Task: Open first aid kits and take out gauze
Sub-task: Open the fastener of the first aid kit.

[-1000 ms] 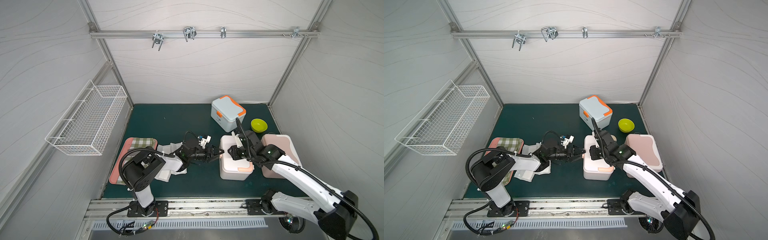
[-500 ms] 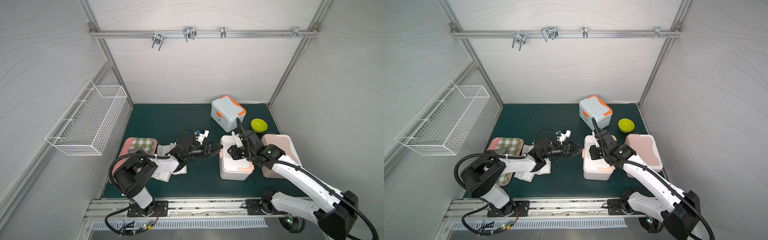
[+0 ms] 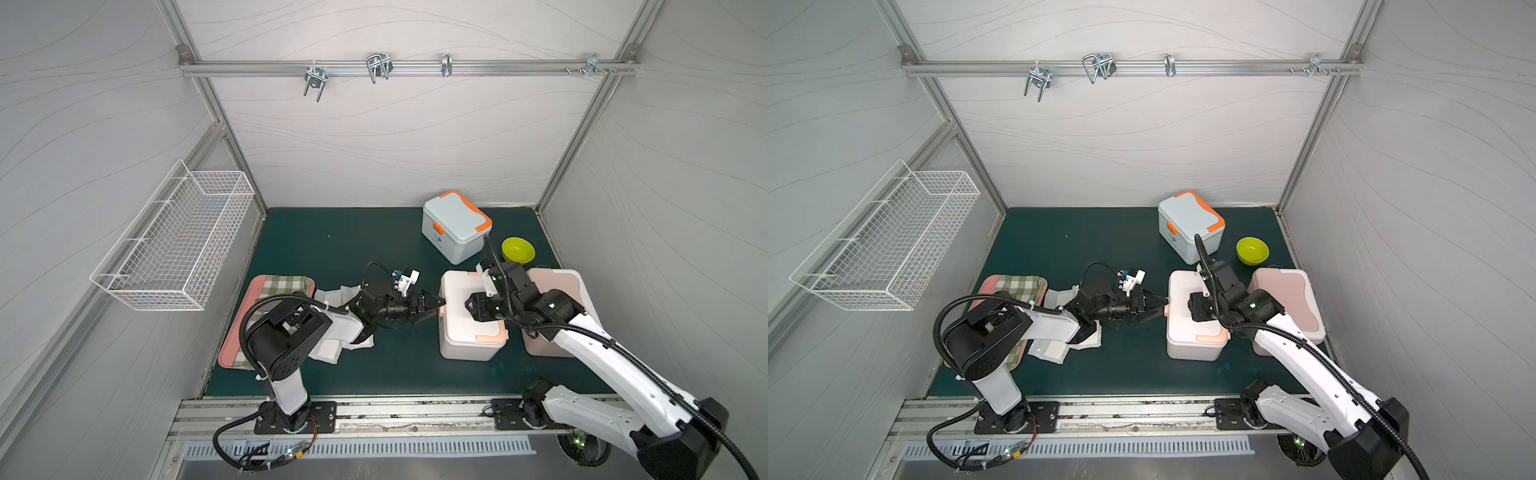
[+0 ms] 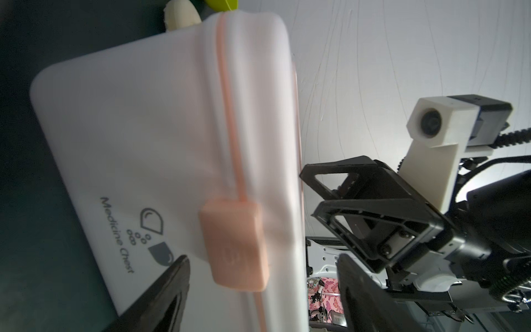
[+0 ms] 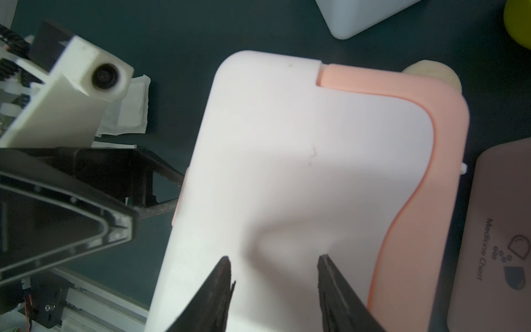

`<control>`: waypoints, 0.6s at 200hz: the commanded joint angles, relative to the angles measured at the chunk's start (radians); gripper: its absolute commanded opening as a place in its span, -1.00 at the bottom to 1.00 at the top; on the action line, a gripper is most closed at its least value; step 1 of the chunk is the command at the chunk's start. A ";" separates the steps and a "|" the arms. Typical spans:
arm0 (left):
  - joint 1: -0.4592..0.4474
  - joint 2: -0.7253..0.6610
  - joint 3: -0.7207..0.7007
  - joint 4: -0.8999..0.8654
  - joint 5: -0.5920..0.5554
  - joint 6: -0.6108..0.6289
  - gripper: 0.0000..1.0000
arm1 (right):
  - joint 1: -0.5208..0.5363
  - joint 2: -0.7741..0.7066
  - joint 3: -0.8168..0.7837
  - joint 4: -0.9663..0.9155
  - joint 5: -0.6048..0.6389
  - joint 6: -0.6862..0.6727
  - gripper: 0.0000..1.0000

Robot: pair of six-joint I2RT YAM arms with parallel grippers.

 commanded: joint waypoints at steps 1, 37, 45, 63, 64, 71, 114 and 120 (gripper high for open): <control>-0.014 0.036 0.050 0.142 0.035 -0.050 0.61 | -0.005 0.039 -0.026 -0.083 -0.045 -0.005 -0.19; -0.039 0.053 0.072 0.249 0.046 -0.104 0.52 | -0.006 0.065 -0.057 -0.047 -0.112 0.007 -0.37; -0.041 0.046 0.072 0.265 0.046 -0.111 0.50 | -0.006 0.065 -0.065 -0.042 -0.116 0.010 -0.37; -0.046 0.016 0.066 0.280 0.046 -0.120 0.46 | -0.006 0.067 -0.075 -0.039 -0.116 0.011 -0.37; -0.046 0.014 0.065 0.280 0.046 -0.120 0.46 | -0.006 0.067 -0.075 -0.039 -0.116 0.012 -0.37; -0.045 0.001 0.060 0.276 0.046 -0.120 0.45 | -0.006 0.069 -0.075 -0.038 -0.115 0.012 -0.37; -0.044 -0.074 0.041 0.222 0.043 -0.091 0.43 | -0.005 0.079 -0.077 -0.032 -0.115 0.010 -0.37; -0.042 -0.079 0.041 0.221 0.043 -0.091 0.43 | -0.005 0.081 -0.078 -0.030 -0.115 0.010 -0.37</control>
